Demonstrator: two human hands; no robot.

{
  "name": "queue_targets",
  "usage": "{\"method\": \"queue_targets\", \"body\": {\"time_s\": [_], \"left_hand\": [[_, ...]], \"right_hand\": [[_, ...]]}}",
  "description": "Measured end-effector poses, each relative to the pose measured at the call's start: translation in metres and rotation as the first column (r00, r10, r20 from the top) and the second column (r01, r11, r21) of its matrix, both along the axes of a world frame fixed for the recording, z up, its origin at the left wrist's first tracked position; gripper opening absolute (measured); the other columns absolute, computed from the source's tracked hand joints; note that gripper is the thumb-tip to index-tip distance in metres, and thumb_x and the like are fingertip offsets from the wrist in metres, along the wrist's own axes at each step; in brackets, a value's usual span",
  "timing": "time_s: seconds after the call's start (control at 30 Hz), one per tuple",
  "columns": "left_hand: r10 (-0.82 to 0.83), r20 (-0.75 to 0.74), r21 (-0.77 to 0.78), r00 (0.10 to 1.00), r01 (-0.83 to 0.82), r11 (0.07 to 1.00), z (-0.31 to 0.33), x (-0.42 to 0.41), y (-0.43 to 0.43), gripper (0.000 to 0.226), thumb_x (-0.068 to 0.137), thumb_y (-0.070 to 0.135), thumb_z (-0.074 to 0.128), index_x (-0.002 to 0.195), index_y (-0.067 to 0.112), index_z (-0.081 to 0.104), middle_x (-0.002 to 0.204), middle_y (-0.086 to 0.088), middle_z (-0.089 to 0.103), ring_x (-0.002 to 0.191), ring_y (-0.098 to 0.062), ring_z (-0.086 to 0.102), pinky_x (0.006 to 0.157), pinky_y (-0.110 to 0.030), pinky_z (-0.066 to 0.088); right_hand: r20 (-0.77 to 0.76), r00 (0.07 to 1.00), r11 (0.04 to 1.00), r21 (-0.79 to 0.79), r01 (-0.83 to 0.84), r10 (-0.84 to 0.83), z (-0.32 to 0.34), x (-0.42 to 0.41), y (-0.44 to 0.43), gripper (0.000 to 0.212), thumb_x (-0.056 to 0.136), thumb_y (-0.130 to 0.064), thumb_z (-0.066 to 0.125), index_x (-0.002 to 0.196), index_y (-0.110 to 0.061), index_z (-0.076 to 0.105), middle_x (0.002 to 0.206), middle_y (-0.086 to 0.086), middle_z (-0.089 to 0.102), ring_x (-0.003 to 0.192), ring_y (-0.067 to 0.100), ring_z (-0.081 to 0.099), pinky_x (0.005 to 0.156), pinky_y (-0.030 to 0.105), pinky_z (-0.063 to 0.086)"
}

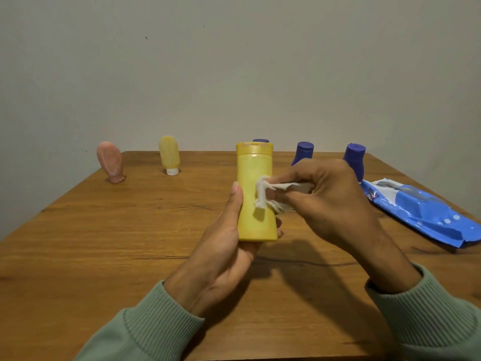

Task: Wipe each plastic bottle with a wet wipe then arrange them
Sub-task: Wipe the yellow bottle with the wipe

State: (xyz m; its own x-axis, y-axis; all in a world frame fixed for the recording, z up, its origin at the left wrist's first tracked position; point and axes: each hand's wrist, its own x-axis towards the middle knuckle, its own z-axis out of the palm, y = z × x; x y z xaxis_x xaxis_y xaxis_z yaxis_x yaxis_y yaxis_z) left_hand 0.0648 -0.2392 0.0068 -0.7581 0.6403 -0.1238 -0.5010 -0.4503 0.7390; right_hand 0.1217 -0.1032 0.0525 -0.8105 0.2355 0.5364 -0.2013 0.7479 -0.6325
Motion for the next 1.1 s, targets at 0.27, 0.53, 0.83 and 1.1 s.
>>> {"method": "queue_targets", "body": {"time_s": [0.27,0.53,0.83,1.1], "left_hand": [[-0.064,-0.075,-0.024,0.995,0.062,0.998,-0.005,-0.002,0.002,0.05,0.095,0.046,0.049,0.131,0.011,0.054,0.106,-0.018,0.071,0.092,-0.028,0.067,0.082,-0.042,0.055],[-0.165,-0.174,-0.034,0.971,0.162,0.986,-0.007,0.0,0.004,0.053,0.096,0.049,0.042,0.13,0.009,0.053,0.094,-0.018,0.065,0.076,-0.027,0.064,0.069,-0.041,0.056],[-0.135,-0.157,-0.029,0.978,0.132,0.991,-0.009,-0.003,0.003,0.051,0.096,0.05,0.043,0.132,0.016,0.053,0.102,-0.02,0.066,0.077,-0.027,0.064,0.068,-0.041,0.053],[-0.096,-0.137,-0.058,0.986,0.089,0.994,-0.008,-0.006,0.002,0.05,0.094,0.051,0.042,0.124,0.013,0.056,0.108,-0.017,0.072,0.087,-0.029,0.07,0.082,-0.046,0.055]], "right_hand": [[-0.025,1.0,0.999,0.048,0.0,0.002,-0.001,-0.001,0.004,0.017,0.08,-0.016,0.071,0.095,-0.023,0.072,0.083,-0.021,0.06,0.078,-0.003,0.057,0.064,0.008,0.048],[-0.115,0.993,0.998,0.062,-0.01,0.017,-0.001,-0.002,0.009,0.017,0.081,-0.014,0.069,0.096,-0.02,0.074,0.085,-0.018,0.062,0.079,-0.005,0.057,0.063,0.006,0.044],[-0.082,0.997,0.992,0.127,0.006,0.004,0.002,0.0,0.003,0.018,0.08,-0.016,0.069,0.097,-0.022,0.073,0.081,-0.024,0.056,0.081,-0.011,0.054,0.066,0.004,0.044],[0.1,0.992,0.978,0.186,-0.097,0.08,0.001,0.003,-0.006,0.021,0.08,-0.014,0.07,0.098,-0.025,0.072,0.087,-0.02,0.059,0.085,-0.001,0.056,0.069,0.015,0.05]]}}
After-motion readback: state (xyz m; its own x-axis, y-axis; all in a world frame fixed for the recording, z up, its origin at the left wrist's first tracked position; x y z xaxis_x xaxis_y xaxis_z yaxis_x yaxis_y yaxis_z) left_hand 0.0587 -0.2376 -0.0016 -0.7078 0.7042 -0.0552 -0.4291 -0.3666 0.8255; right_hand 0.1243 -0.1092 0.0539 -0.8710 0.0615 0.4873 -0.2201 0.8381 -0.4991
